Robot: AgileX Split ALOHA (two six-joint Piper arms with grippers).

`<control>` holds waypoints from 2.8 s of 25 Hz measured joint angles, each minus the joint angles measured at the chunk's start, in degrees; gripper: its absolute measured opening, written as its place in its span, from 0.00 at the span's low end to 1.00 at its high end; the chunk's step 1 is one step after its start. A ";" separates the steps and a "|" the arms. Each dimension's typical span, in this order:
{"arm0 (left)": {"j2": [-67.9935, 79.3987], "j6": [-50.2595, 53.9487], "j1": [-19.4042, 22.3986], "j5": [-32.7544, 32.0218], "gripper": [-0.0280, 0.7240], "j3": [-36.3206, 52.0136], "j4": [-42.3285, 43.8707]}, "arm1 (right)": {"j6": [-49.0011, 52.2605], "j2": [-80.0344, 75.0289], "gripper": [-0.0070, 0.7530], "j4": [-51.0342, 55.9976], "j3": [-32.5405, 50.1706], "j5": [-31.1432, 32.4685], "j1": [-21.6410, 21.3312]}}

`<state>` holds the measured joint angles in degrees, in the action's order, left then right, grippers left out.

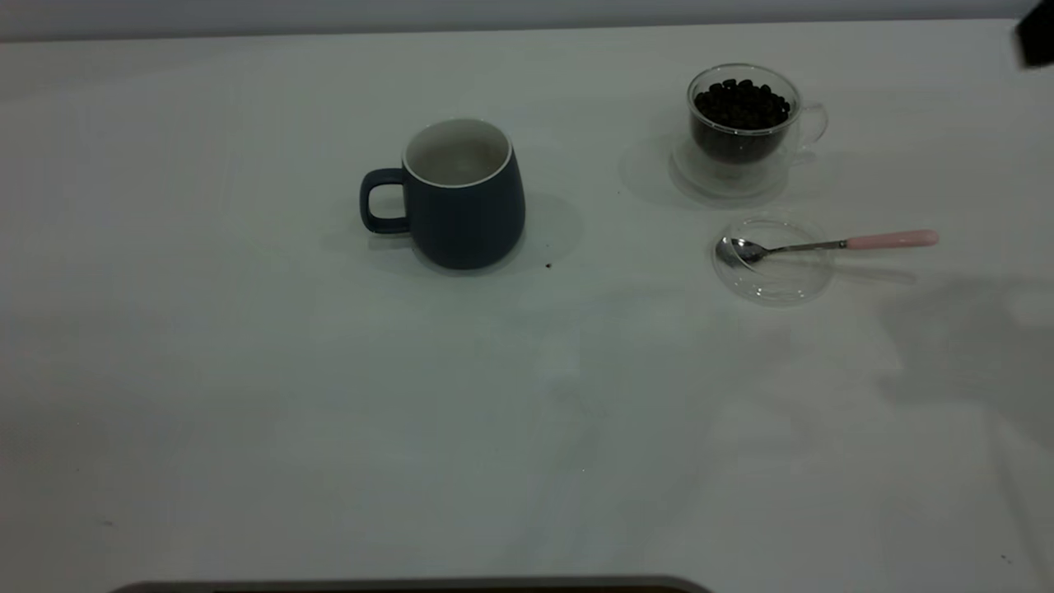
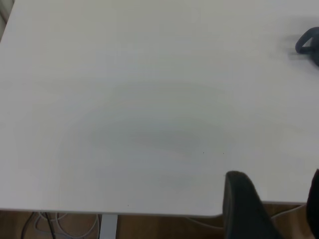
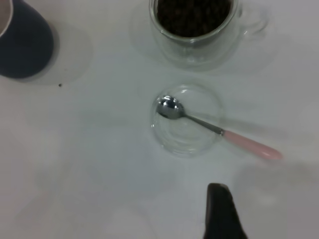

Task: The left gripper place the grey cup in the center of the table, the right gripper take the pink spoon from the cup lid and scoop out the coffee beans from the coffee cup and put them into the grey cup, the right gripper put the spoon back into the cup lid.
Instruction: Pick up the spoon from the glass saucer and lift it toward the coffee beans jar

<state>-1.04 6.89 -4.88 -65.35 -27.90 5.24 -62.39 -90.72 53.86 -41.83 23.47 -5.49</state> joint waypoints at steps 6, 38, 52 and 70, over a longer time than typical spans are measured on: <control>0.00 0.00 0.00 0.00 0.53 0.00 0.00 | -10.01 -18.30 0.67 11.91 -9.52 8.56 -9.90; 0.00 0.00 0.00 0.00 0.53 0.00 0.00 | -21.42 -55.45 0.80 24.75 -26.91 34.62 -19.79; 0.00 0.00 0.00 0.00 0.53 0.00 0.00 | -22.92 -58.83 0.79 28.22 -27.52 35.00 -14.34; 0.00 0.04 0.00 0.00 0.53 0.00 0.00 | -23.28 -58.87 0.14 28.06 -27.53 37.26 -14.34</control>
<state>-1.04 6.94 -4.88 -65.35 -27.90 5.24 -85.67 -149.59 81.92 -69.36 60.74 -19.83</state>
